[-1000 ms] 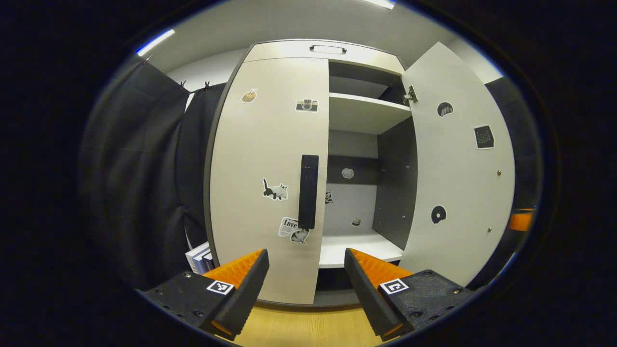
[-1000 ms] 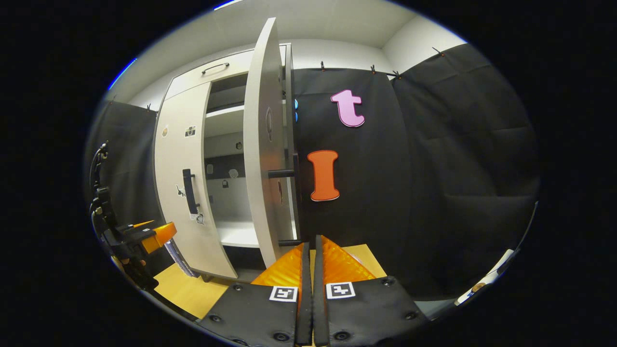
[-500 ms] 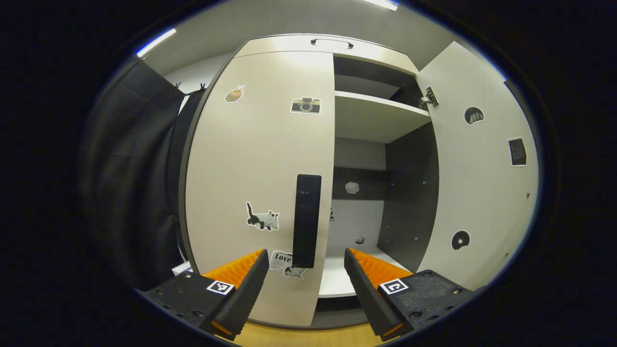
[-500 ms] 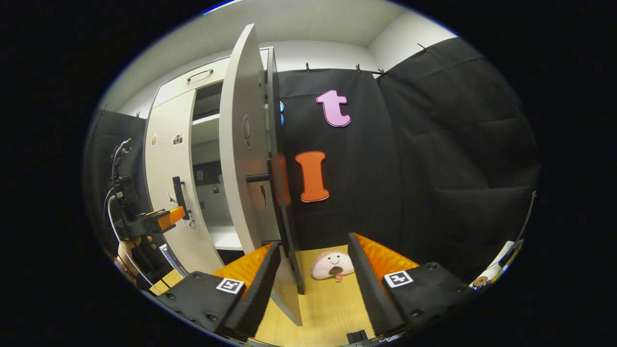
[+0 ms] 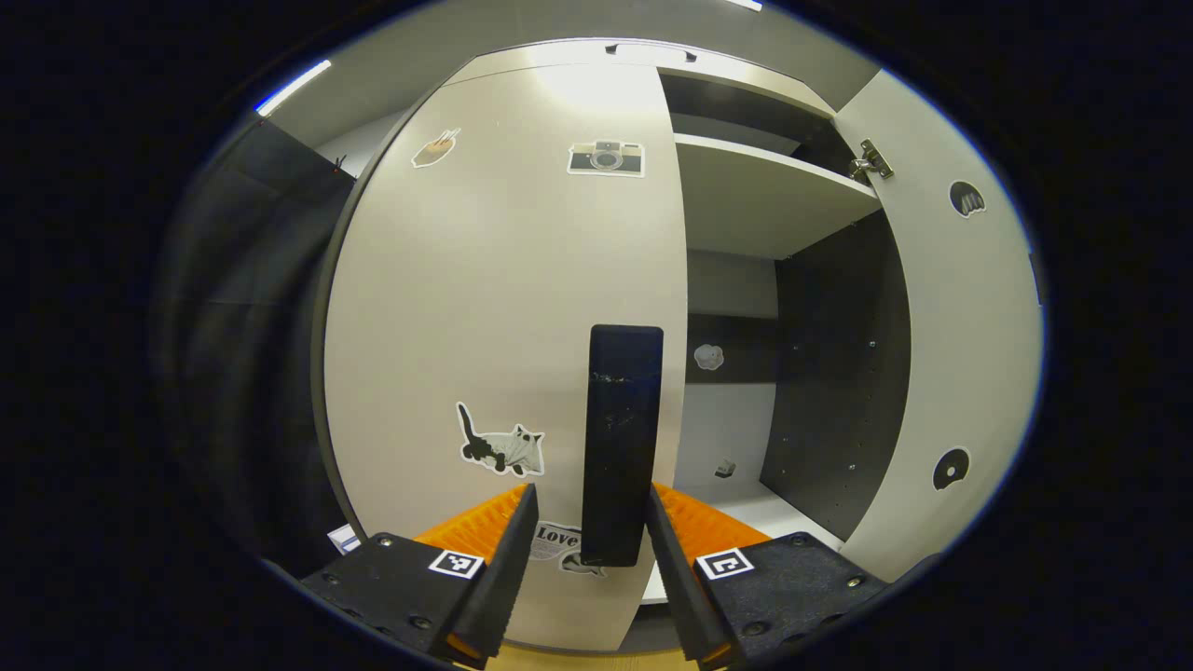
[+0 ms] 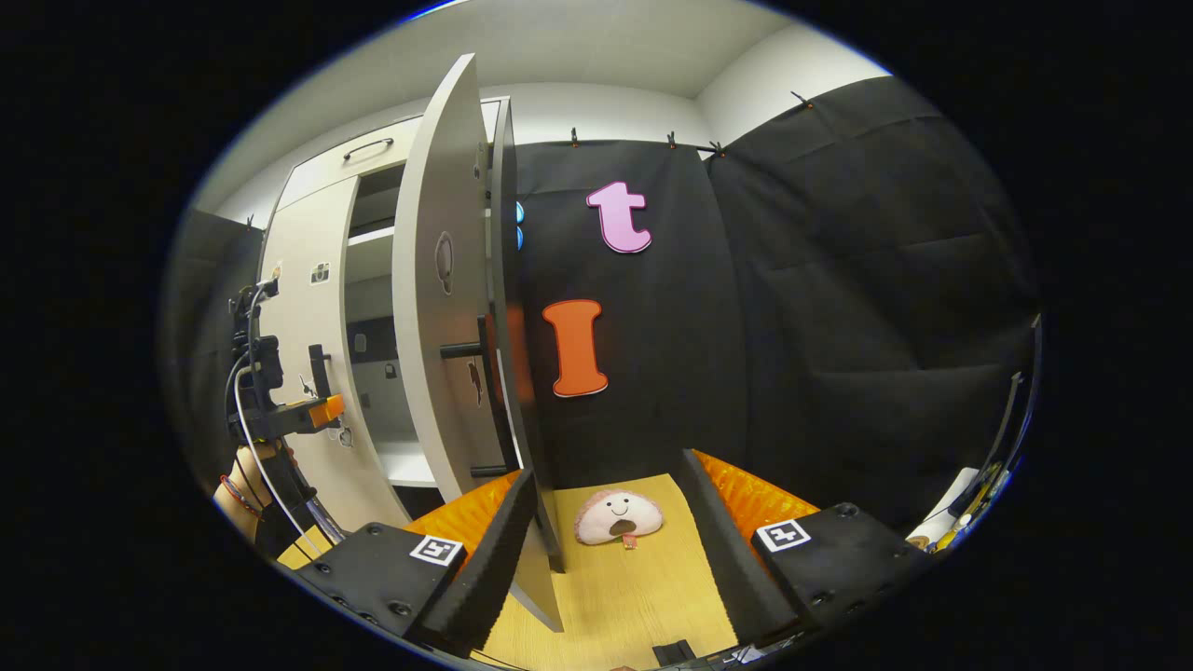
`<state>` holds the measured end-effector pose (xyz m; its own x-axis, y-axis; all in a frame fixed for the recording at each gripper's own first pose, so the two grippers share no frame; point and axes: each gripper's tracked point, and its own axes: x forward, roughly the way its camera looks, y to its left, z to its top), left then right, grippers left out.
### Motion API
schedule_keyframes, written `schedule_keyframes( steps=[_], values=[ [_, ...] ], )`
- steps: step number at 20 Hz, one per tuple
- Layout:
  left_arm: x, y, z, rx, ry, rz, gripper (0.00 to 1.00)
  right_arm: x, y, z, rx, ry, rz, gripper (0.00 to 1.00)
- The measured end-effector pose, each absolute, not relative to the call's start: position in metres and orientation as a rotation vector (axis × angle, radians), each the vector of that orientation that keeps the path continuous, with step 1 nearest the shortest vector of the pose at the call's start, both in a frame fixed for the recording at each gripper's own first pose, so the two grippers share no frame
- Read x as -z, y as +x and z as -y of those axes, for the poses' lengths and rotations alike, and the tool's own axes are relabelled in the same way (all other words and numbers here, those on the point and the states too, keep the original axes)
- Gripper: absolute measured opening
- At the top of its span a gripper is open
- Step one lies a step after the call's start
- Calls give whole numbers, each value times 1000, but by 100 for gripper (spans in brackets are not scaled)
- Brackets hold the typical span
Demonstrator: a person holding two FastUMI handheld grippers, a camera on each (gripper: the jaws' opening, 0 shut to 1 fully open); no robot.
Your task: Open the right door of the double-door shoe cabinet with the right hand, and open the left door with the left hand.
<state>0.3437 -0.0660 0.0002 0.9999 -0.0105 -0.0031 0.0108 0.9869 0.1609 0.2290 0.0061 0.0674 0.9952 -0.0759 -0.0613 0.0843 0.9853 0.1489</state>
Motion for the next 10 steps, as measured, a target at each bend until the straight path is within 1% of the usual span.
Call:
schedule_keyframes(
  steps=[2,4,5,6,7,10],
  values=[
    [3,347,67,14,159,-7,55,-68,231,-8,86,156,-53,99],
    [2,349,72,32,158,-4,53,-67,230,-8,91,156,-51,99],
    [1,349,74,44,161,0,45,-68,229,-7,93,155,-50,99],
    [2,349,75,46,174,3,43,-68,229,-7,97,152,-49,99],
    [2,348,75,45,189,4,35,-67,229,-8,99,150,-49,99],
    [3,347,75,47,209,-8,31,-67,226,-12,94,145,-55,99]
  ],
)
